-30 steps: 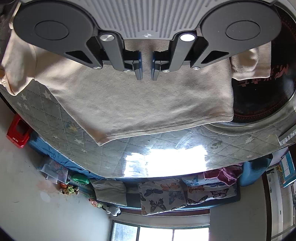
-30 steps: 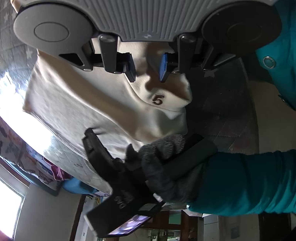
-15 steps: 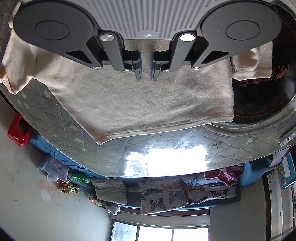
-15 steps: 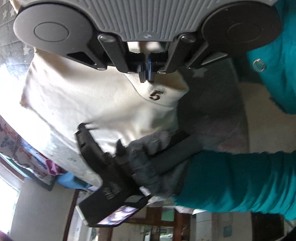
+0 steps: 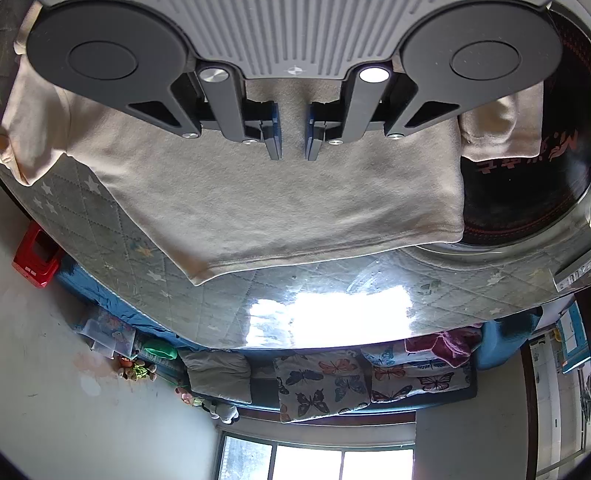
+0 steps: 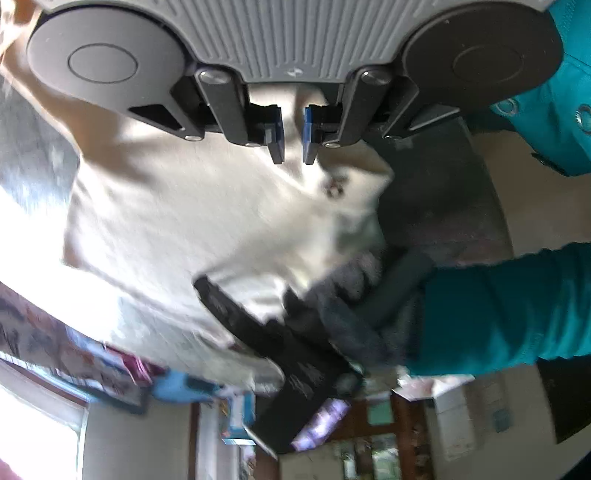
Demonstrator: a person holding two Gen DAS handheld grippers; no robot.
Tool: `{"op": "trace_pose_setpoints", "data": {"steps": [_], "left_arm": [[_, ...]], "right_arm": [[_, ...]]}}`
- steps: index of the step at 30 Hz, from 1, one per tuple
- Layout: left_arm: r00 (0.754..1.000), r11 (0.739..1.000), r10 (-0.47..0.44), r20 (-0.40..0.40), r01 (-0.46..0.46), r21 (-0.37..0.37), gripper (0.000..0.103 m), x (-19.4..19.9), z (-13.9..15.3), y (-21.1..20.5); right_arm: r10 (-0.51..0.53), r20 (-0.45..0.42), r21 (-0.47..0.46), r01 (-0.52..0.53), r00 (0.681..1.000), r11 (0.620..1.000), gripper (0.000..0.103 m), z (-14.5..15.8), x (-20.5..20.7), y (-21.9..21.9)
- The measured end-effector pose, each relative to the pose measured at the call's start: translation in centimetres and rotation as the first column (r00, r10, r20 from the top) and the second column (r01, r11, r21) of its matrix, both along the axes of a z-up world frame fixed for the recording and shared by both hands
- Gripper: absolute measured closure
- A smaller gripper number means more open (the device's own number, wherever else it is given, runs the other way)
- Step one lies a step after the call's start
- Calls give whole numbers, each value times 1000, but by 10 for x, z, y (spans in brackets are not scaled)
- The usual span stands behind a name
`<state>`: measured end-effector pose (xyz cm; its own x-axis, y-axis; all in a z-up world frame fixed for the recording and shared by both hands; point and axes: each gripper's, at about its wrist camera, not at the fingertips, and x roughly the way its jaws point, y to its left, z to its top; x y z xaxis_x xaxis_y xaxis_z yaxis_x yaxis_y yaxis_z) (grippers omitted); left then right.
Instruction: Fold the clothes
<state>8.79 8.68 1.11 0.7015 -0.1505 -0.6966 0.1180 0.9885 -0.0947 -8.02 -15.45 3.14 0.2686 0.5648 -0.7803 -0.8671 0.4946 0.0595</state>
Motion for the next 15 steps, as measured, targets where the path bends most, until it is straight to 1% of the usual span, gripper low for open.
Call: {"op": "trace_pose_setpoints", "data": {"steps": [2, 4, 5, 8, 10, 12, 13, 15], "left_arm": [[1000, 1000, 3, 3, -3, 11, 84, 0, 1, -1], [1000, 1000, 5, 7, -6, 19, 81, -3, 2, -1], [1000, 1000, 5, 11, -5, 20, 81, -4, 3, -2], [999, 1000, -25, 32, 25, 16, 81, -14, 9, -8], [997, 998, -58, 48, 57, 12, 81, -22, 13, -16], [993, 994, -106, 57, 106, 2, 81, -33, 16, -26], [989, 991, -134, 61, 134, -1, 81, -39, 16, -32], [980, 982, -190, 65, 191, -8, 81, -51, 17, -46]], "right_arm": [[4, -12, -26, -4, 1000, 1000, 93, -6, -4, -2], [1, -22, -3, -1, 1000, 1000, 92, -3, -7, -9], [-18, -24, 20, 19, 1000, 1000, 91, 0, -7, -15], [-131, -15, 74, 132, 991, 988, 87, 11, 1, -38], [-221, 0, 98, 220, 975, 971, 87, 17, 10, -56], [-305, 21, 90, 302, 952, 949, 87, 15, 20, -72], [-367, 12, 89, 364, 930, 927, 87, 12, 28, -87], [-440, 1, 82, 439, 898, 895, 87, 6, 37, -106]]}}
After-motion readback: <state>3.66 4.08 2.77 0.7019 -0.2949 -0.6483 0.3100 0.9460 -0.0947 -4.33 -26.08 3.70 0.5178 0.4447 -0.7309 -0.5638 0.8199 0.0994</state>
